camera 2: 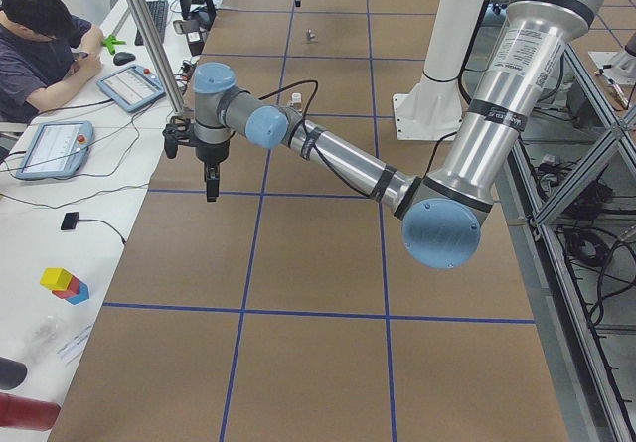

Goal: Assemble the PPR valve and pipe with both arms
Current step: 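Lower the right gripper onto the silver valve fitting and grasp it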

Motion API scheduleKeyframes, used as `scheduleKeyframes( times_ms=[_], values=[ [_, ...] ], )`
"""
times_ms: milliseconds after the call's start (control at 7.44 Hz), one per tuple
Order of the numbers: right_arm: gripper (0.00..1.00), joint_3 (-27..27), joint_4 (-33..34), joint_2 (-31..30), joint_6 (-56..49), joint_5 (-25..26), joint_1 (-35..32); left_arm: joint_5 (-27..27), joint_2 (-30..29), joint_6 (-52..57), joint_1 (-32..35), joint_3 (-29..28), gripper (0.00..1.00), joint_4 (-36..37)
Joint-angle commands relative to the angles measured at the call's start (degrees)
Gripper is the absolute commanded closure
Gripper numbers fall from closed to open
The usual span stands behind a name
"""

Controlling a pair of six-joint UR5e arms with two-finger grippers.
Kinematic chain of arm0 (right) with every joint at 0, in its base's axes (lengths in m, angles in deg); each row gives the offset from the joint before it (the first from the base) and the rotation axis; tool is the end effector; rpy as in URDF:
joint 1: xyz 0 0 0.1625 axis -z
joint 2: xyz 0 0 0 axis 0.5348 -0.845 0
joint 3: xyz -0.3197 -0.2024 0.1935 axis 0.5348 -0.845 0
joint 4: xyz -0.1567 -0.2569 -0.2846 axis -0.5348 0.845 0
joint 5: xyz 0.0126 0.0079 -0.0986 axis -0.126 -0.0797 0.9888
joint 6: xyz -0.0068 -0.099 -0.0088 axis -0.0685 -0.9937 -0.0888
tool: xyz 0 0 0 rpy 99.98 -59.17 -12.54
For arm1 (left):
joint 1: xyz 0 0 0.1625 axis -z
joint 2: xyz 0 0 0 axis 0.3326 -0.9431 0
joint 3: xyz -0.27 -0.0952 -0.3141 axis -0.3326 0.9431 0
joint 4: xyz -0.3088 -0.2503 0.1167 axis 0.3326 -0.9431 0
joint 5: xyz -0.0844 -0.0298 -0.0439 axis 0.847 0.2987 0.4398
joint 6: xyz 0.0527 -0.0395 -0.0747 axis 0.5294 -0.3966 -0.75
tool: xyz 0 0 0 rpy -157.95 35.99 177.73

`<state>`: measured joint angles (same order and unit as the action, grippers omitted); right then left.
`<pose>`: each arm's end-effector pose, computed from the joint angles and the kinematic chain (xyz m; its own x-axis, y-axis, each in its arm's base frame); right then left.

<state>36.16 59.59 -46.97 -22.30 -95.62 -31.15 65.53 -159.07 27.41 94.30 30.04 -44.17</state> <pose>-0.1896 -0.5288 0.3602 0.6486 -0.1318 0.7496 0.0763 0.9912 0.1082 0.0878 -0.6327 0.4131 0.7178 -0.2293 -0.6574 0.3269 0.9447 0.0274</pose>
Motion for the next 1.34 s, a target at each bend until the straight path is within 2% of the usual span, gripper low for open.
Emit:
scheduleKeyframes(
  times_ms=[0, 269, 403, 941, 1210],
  values=[
    [0.00, -4.20, -0.60, 0.14, -0.81, 0.63, 2.03, 1.41, 2.40, 8.50, -2.19, -0.70, 0.00, -0.90],
    [0.00, -4.48, -0.60, -1.78, -3.95, 1.50, 2.04, 1.42, 3.83, 11.63, -2.80, -0.70, 0.00, -1.07],
    [0.00, -5.87, -0.60, -2.23, -7.38, 2.20, 2.04, 1.50, 3.57, 11.63, -3.07, 0.34, 0.00, -0.82],
    [0.00, -11.24, -0.69, -2.41, -9.43, 2.64, 2.74, 1.42, 3.39, 11.63, -6.67, 1.85, 0.00, -0.82],
    [0.00, -14.39, -5.49, -2.59, -9.26, 3.26, 3.18, 1.50, 2.52, 11.63, -6.94, 2.20, 0.00, -0.82]
  ],
)
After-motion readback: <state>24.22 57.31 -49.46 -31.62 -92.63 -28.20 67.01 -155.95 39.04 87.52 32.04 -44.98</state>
